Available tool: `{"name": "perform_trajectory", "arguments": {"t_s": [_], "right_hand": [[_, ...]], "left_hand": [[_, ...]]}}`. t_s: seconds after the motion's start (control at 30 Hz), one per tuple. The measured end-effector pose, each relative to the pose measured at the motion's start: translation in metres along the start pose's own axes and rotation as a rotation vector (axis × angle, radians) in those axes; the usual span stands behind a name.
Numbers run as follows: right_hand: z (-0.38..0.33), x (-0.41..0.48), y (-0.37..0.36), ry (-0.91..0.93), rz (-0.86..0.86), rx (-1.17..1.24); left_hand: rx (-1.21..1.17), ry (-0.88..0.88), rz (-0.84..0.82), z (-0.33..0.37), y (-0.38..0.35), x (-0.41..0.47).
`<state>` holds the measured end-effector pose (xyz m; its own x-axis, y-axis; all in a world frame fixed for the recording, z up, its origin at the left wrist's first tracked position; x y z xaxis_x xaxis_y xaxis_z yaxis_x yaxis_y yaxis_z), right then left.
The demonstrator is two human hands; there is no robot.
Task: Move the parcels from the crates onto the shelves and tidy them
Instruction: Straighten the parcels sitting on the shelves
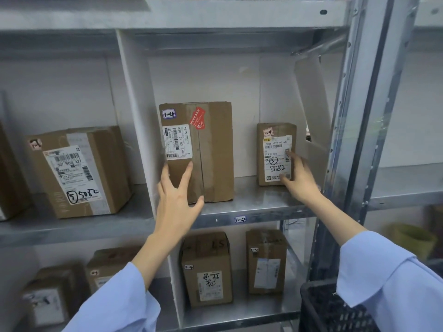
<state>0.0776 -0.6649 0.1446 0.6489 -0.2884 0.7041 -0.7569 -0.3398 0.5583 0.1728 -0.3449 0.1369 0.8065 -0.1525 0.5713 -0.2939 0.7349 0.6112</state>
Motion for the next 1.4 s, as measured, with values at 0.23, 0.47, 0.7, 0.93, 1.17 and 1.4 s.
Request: {"name": "perform_trajectory", "arguments": {"t_s": [0.23,0.47,0.7,0.93,1.17,1.4], "right_hand": [[0.000,-0.006,-0.001,0.001,-0.010,0.029],[-0.003,-0.006,-0.001,0.004,-0.041,0.002],[-0.017,-0.010,0.007,0.040,0.022,-0.086],[-0.048,-0.032,0.001,0.107,-0.015,-0.157],[-0.103,-0.055,-0.011,0.135,-0.131,-0.293],[-0.185,-0.075,-0.033,0.195,-0.155,-0.326]], "left_hand": [[0.014,0.000,-0.004,0.003,-0.003,0.001],[0.017,-0.016,-0.017,0.004,-0.011,0.005],[0.061,-0.051,-0.031,0.002,-0.005,0.006],[0.130,-0.155,-0.017,0.004,0.014,-0.003],[0.271,-0.291,0.052,-0.001,0.044,-0.024],[0.324,-0.330,0.079,-0.041,0.099,-0.045]]}}
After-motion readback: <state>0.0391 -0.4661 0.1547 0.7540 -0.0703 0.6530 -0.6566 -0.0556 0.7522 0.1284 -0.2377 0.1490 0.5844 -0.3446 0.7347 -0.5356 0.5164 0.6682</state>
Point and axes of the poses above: each hand's wrist, its own x-axis towards the middle knuckle, its own y-axis out of the back of the hand, z = x × y, the point moved 7 cm from there along x, towards the middle knuckle, and after that the axes turned 15 degrees about y, right-handed, at the moved point
